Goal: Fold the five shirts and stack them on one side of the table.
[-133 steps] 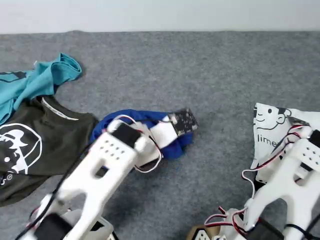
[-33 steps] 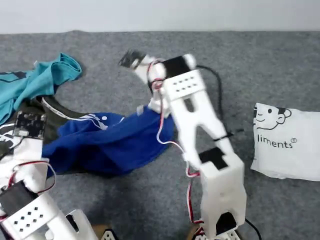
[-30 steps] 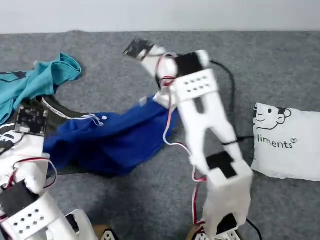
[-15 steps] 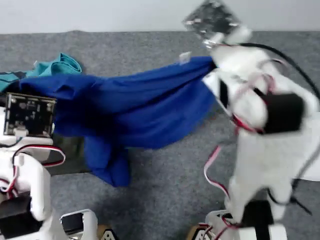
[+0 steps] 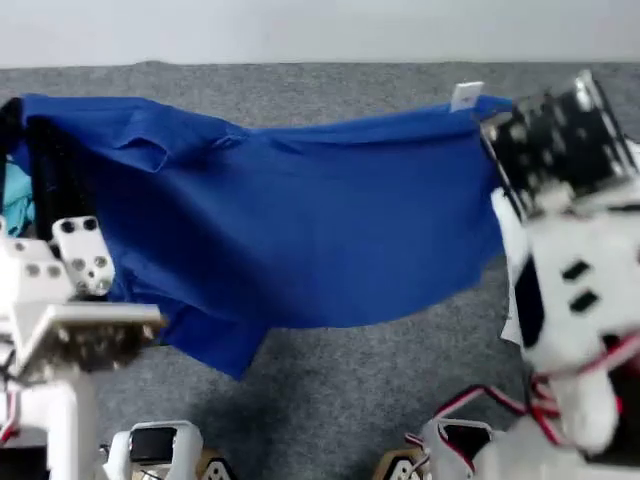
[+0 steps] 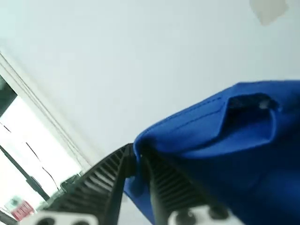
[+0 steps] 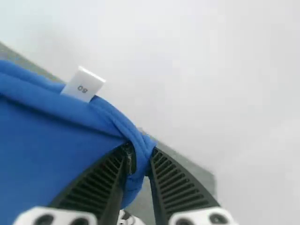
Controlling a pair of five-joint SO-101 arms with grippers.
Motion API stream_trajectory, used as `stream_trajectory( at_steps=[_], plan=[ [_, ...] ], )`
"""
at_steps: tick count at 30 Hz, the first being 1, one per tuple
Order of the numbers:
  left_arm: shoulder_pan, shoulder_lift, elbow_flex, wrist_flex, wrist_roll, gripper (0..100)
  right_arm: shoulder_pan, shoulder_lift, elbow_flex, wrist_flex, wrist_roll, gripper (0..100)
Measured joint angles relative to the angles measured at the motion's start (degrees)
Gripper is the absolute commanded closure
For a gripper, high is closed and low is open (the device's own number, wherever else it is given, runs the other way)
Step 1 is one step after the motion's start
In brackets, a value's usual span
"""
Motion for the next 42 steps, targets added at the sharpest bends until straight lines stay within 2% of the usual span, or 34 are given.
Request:
stream_trajectory(
  at_steps=[4,12,20,23,29,35,39,42],
  plan=[
    [0.4,0.0,-3.1,-1.4,-2.8,100,3.1,-3.5,0.0,-2.7,0.2,98.8],
    [0.4,0.0,-4.7,-11.6,-8.0,100,9.2,-6.2,-1.8,-10.5,0.2,98.8],
    [0.4,-0.1,-7.9,-15.2,-12.1,100,10.5,-9.6,-2.0,-10.7,4.3,98.8],
    [0.4,-0.1,-12.7,-10.7,-12.4,100,10.5,-11.9,-2.0,-6.6,6.8,98.8],
    [0.4,-0.3,-22.5,7.6,-13.1,100,10.5,-16.6,-2.0,3.3,9.2,98.8],
    [0.4,-0.3,-20.7,22.4,-13.2,100,10.7,-16.8,2.1,6.6,9.6,98.8],
    [0.4,1.8,-10.1,24.3,-13.2,100,10.7,-14.7,12.3,6.3,9.6,98.7],
    [0.5,5.8,-1.2,21.0,-13.2,100,10.6,-8.7,24.6,3.2,9.4,98.7]
  ],
)
